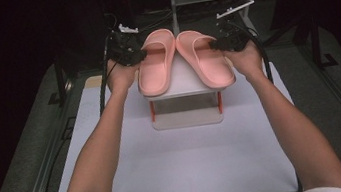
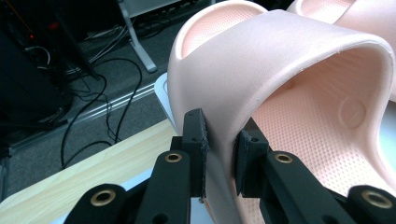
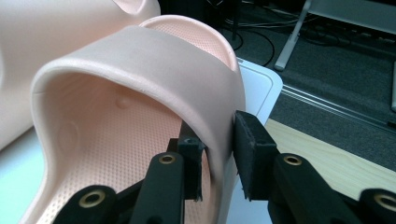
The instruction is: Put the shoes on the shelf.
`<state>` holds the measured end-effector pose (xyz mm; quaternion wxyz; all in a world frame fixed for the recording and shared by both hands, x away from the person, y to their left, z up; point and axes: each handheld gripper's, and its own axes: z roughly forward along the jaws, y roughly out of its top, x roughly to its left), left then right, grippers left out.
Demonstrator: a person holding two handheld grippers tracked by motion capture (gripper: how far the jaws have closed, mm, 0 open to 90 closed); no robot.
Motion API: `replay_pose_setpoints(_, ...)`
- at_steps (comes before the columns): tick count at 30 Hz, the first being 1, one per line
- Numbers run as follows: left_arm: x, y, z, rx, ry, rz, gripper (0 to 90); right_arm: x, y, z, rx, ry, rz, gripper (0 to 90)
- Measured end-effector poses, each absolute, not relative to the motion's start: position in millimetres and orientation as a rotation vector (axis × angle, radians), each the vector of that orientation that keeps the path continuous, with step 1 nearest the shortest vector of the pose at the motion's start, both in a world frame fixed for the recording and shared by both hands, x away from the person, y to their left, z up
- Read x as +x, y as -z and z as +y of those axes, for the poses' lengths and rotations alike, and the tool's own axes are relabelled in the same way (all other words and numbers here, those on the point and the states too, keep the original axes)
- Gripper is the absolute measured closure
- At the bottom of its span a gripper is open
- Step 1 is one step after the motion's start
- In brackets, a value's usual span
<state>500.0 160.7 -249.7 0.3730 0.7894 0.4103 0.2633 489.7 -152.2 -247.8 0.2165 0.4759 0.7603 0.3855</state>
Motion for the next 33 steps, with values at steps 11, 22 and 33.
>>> replay_pose_setpoints(11,502.2,252.1,159.8,2.021,-0.656,1.059,76.2,492.5,251.6,-150.2,1.346,-1.061,2.098,72.5)
replay_pose_setpoints(22,503.8,256.5,168.2,2.010,-0.630,1.095,75.9,496.9,254.7,-158.0,1.405,-1.076,2.046,76.6)
replay_pose_setpoints(33,502.0,254.5,169.8,1.971,-0.626,1.107,76.4,501.2,255.8,-156.6,1.477,-1.048,1.970,77.0)
